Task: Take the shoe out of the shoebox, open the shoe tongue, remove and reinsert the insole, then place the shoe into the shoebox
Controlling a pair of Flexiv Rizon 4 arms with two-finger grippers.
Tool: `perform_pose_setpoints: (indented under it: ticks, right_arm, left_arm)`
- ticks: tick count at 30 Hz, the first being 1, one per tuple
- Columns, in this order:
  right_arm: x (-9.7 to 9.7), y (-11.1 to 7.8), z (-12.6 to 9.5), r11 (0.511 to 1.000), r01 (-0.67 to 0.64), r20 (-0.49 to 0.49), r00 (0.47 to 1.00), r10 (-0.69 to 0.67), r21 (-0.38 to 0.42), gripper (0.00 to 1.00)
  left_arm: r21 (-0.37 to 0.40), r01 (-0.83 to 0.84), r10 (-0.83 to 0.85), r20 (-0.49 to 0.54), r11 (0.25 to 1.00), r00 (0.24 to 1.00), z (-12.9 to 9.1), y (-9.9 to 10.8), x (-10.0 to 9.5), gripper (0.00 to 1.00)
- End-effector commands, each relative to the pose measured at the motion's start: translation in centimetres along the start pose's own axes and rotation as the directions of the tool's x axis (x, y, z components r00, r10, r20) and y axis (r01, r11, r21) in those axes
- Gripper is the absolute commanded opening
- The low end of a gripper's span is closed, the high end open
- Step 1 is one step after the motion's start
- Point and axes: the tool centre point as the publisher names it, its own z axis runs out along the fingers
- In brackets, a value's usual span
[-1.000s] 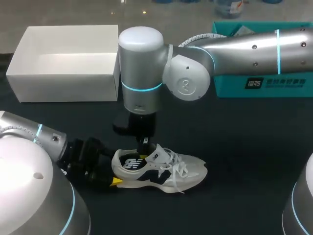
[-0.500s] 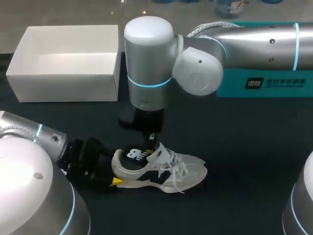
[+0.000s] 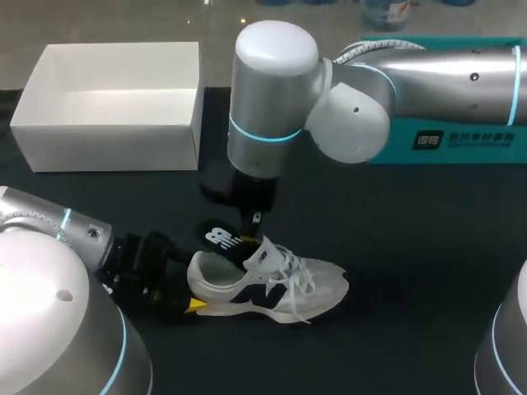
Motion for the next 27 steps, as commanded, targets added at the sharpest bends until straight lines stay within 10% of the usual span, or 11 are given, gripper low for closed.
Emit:
perform_pose_setpoints:
  ticks: [1,16,17,21,23,27]
  right_arm:
    - [-1.2,1.4,0.4,1.0,0.005,-0.003,1.0,-0.005,-0.013,0.0]
    - [-2.9,3.2,-0.4,0.982,0.007,-0.054,0.998,-0.017,-0.19,0.0]
    - [-2.8,3.1,-0.6,0.977,0.016,-0.066,0.997,-0.03,-0.211,0.29]
    - [-2.6,3.4,-1.5,0.969,0.031,-0.118,0.991,-0.061,-0.243,0.42]
    - [-2.4,3.4,-1.7,0.97,0.026,-0.138,0.989,-0.061,-0.242,0.77]
    - [-1.9,3.1,-1.6,0.967,0.018,-0.169,0.984,-0.063,-0.255,1.0]
  left_arm:
    - [-0.003,0.0,0.0,-0.002,1.0,1.0,1.2,1.3,-0.4,0.0]
    - [-0.003,0.0,0.0,-0.002,1.0,1.0,1.2,1.3,-0.4,0.0]
    - [-0.003,0.0,0.0,-0.002,1.0,1.0,1.2,1.3,-0.4,0.0]
    - [-0.003,0.0,0.0,-0.002,1.0,1.0,1.2,1.3,-0.4,0.0]
    - [-0.003,0.0,0.0,-0.002,1.0,1.0,1.2,1.3,-0.4,0.0]
    - [-0.003,0.0,0.0,-0.002,1.0,1.0,1.2,1.3,-0.4,0.0]
